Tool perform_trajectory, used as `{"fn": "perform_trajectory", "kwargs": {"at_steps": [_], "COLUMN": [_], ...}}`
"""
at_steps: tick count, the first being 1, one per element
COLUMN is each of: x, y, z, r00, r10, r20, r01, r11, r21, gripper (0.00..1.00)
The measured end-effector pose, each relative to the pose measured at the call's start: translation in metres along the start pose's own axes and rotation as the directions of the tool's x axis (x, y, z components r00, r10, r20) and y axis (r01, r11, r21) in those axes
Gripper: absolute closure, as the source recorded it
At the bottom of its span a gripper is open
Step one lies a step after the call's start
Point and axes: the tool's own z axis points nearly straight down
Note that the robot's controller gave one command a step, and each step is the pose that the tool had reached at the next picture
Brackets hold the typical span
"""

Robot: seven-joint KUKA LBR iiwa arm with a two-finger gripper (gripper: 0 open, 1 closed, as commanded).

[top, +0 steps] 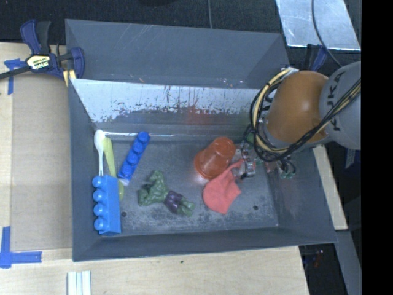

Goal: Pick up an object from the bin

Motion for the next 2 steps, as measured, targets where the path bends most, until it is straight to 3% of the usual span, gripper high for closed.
{"fn": "perform_trajectory", "kwargs": {"at_steps": [1, 2], "x": [0.0, 0.0], "y": [0.0, -0.004], "z": [0.0, -0.059], "r00": [1.0, 0.996], "r10": [0.0, -0.086], "r20": [0.0, -0.002], "r01": [0.0, 0.086], "r11": [1.0, 0.996], "r21": [0.0, 0.0], "gripper": [1.0, 1.0]}}
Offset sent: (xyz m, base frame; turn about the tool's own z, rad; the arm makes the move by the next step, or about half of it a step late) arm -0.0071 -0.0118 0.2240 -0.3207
